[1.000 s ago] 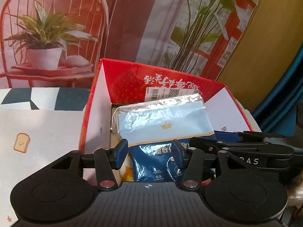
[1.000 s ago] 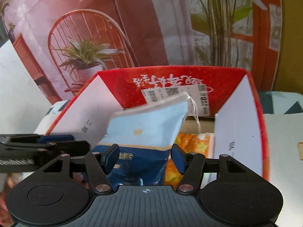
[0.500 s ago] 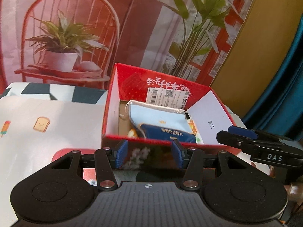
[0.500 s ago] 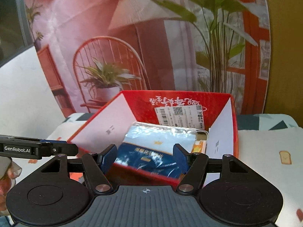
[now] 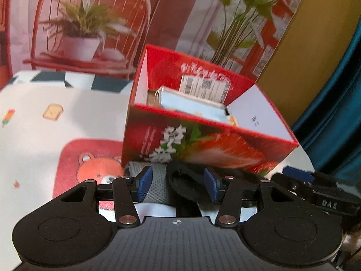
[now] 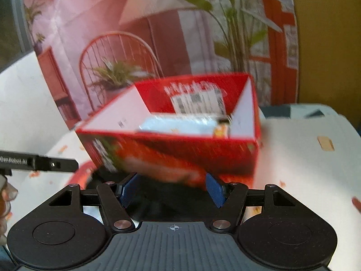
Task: Organize soft objects
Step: 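Close both grippers on the black strap item with grey mesh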
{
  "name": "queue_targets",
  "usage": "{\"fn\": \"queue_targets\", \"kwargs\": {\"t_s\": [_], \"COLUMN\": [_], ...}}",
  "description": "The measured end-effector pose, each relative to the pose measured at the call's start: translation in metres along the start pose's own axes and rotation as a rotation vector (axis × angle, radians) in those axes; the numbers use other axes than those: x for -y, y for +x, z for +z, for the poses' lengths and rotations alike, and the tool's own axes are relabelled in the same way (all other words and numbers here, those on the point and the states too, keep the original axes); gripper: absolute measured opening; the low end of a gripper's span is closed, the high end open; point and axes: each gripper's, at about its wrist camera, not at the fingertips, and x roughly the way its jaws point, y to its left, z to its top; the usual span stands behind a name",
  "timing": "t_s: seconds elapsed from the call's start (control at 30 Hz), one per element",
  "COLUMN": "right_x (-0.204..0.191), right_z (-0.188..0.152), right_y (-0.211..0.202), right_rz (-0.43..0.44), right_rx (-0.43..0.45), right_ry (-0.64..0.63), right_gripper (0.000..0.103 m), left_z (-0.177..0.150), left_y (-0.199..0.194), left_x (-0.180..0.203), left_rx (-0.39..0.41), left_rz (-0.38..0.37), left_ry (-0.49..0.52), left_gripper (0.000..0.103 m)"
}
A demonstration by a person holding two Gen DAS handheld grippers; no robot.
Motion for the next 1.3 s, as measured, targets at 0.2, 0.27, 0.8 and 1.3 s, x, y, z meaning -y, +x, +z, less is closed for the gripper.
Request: {"fn": "queue_targets", "kwargs": {"t_s": [0.2, 0.27, 0.8, 1.3], "right_x": [0.022, 0.028, 0.052, 0.049], "right_z": [-0.023, -0.027, -0.038, -0.03], "right_y": [0.008, 0.011, 0.029, 0.036], "right_rz": [-0.057, -0.076, -0.058, -0.014], "right_rx": [-0.044, -0.052, -0.096, -0.111], "right_ry": [0.061, 0.073, 0.193, 0.231], "right_gripper": [0.062, 0.062, 0.067, 0.059], "left_z": [-0.009, -0.013, -0.025, -0.034], "left_y": [0.029, 0.035, 0.051, 0.05], "left_x": [-0.004, -0.003, -0.002, -0.012], "left_rx": [-0.052, -0.065, -0.093, -0.088], "left_rz": [0.008, 0.005, -0.075, -0.081], "left_ry": [-0.025, -0.034, -0.093, -0.147], "left_gripper": [0.053, 0.053, 0.044, 0.031]}}
